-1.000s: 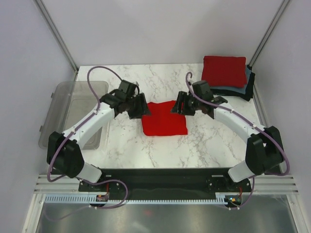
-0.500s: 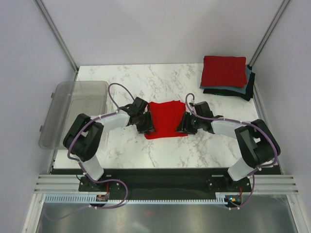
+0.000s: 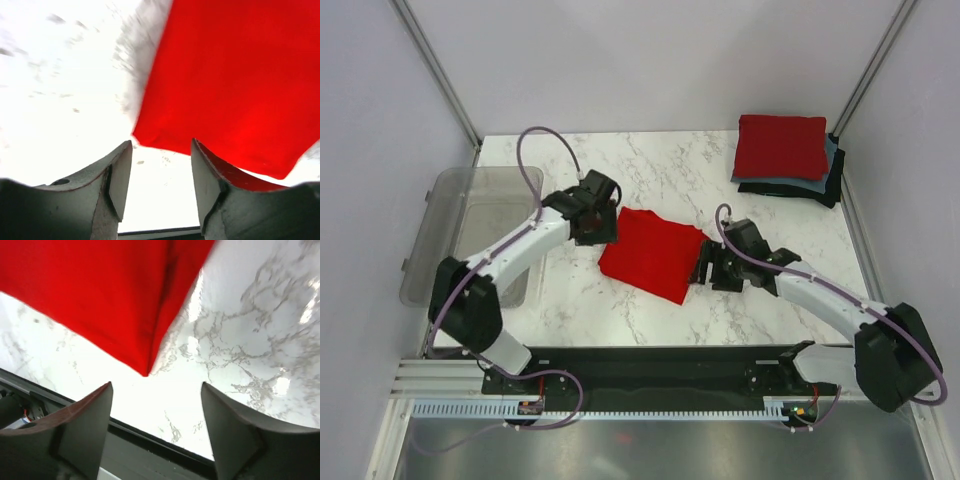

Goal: Fold and stack the t-shirts
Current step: Fold the tshirt, then neatly place the folded tshirt to the corner

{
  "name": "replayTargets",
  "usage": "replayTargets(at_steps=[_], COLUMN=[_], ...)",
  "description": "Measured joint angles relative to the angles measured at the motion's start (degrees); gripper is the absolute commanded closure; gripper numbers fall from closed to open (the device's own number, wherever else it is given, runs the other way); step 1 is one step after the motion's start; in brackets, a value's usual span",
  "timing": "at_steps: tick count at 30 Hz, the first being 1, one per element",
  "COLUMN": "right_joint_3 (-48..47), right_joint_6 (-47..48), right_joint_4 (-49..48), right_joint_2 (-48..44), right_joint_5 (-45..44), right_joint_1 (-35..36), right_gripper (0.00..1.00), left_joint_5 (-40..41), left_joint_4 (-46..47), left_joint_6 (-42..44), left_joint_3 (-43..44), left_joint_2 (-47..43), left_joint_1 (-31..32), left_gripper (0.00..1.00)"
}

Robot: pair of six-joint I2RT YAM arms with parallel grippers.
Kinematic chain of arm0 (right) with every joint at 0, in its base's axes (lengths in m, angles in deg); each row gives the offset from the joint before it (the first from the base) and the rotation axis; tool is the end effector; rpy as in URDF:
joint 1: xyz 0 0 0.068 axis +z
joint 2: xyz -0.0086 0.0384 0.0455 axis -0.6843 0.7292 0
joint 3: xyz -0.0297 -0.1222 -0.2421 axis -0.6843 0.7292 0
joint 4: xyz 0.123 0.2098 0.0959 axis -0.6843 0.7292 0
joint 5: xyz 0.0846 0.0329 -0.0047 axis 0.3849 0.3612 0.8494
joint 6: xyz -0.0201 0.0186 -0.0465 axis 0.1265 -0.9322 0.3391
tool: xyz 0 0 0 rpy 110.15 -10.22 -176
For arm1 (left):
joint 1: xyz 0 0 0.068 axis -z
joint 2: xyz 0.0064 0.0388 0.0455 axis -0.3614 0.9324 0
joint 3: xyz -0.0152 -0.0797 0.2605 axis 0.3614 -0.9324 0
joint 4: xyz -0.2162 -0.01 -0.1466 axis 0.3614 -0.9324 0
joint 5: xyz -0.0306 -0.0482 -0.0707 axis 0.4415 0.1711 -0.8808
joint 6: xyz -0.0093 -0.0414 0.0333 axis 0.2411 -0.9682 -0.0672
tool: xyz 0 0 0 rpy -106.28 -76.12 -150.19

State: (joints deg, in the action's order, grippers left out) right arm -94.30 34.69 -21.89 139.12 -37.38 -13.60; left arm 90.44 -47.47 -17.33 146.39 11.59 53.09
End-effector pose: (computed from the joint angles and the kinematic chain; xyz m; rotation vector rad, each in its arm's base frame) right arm 0.2022 0.1237 0.1801 0.1656 2.6657 0.7296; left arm 0.2795 -0.1678 0.2366 -0.0482 2.6807 -0.1510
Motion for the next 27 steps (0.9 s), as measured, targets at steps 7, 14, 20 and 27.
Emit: replayTargets(at_steps=[7, 14, 20, 27], right_joint_3=[-12.46, -13.05, -13.05, -10.97], right_joint_6=[1.84, 3.82, 4.94, 2.97], right_joint_4=[7.65, 7.26, 1.29, -12.76], right_joint_2=[-5.42, 1.73, 9.27, 19.82], right_joint_5=[-4.26, -4.31, -0.28, 7.58], right_joint_1=[0.0, -2.67, -9.73, -13.31], right_gripper=[0.05, 0.07, 0.09, 0.11], left_joint_5=[3.3, 0.0, -2.89, -2.67], left_joint_4=[-9.66, -12.35, -12.39, -8.13], left_joint_6=[2.21, 2.91, 2.99, 2.97], left_joint_3=[7.06, -2.19, -14.49, -19.45], left_joint_2=[-17.79, -34.42, -47.25, -58.42], left_joint_1=[-0.24, -0.26, -0.26, -0.26], left_gripper=[0.28, 0.3, 0.28, 0.26])
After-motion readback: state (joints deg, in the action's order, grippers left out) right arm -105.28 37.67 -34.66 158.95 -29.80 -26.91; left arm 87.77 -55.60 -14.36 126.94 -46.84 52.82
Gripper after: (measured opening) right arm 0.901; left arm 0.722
